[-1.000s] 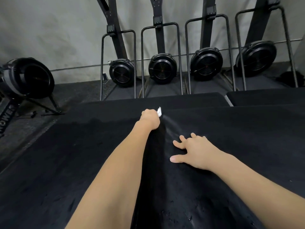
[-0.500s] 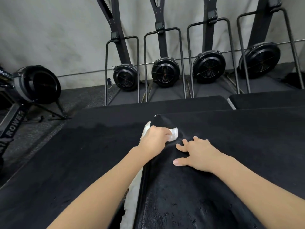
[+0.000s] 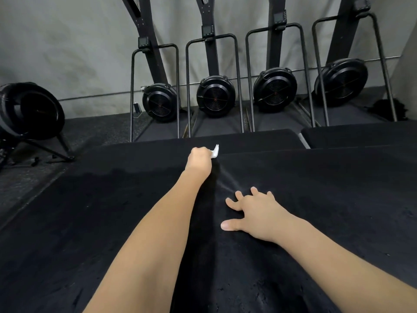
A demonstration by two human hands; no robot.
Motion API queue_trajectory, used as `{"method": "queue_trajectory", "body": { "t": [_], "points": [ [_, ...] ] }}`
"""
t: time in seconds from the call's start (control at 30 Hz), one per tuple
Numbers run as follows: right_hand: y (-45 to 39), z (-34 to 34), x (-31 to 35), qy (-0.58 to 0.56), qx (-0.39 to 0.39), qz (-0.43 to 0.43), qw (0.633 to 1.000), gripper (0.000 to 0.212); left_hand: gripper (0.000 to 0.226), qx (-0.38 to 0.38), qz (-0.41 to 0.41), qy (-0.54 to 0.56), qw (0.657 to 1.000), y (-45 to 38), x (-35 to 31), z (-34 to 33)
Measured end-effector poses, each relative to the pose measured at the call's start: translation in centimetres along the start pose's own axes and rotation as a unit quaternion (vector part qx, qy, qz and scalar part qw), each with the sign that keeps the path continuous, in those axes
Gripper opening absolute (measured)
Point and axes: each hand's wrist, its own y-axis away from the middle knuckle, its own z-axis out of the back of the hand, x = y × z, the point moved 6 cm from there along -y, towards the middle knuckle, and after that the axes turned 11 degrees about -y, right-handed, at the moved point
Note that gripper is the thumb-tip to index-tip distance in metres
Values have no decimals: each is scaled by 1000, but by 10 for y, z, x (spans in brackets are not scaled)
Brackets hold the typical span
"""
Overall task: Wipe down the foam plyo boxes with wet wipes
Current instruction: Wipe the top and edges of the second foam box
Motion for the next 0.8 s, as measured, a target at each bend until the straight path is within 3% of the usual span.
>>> {"method": "queue_trajectory", "body": {
  "t": [0.07, 0.17, 0.27, 0.33, 0.43, 0.5, 0.57, 0.63, 0.7, 0.8],
  "points": [
    [0, 0, 0, 0, -2, 1, 1000, 78, 61, -2, -14, 3, 1000, -1, -5, 0],
    [1, 1, 1, 8, 0, 3, 1000, 78, 39, -21, -101, 35, 994, 8, -9, -8],
    [3, 1, 1, 7, 0, 2, 1000, 78, 32, -45, -175, 15, 983, 21, 6, -11],
    [3, 2, 2, 6, 0, 2, 1000, 78, 33, -50, -145, 0, 988, 22, 24, -7],
    [3, 2, 3, 2, 1, 0, 1000, 78, 34, -47, -26, 20, 998, 13, 39, -3],
    [3, 3, 4, -5, 1, -1, 1000, 77, 28, -44, 36, 41, 998, 8, 27, 0],
    [3, 3, 3, -10, 0, -2, 1000, 78, 29, -43, 45, 46, 997, 4, 4, 2],
    [3, 3, 3, -13, -2, -1, 1000, 78, 37, -38, 6, 52, 998, 6, -23, 4],
    [4, 2, 3, -14, -3, 0, 1000, 78, 33, -17, -87, 48, 995, 16, -49, 1],
    [4, 2, 3, -8, -3, 0, 1000, 77, 30, -6, -163, 14, 987, 36, -38, -4]
  ]
}}
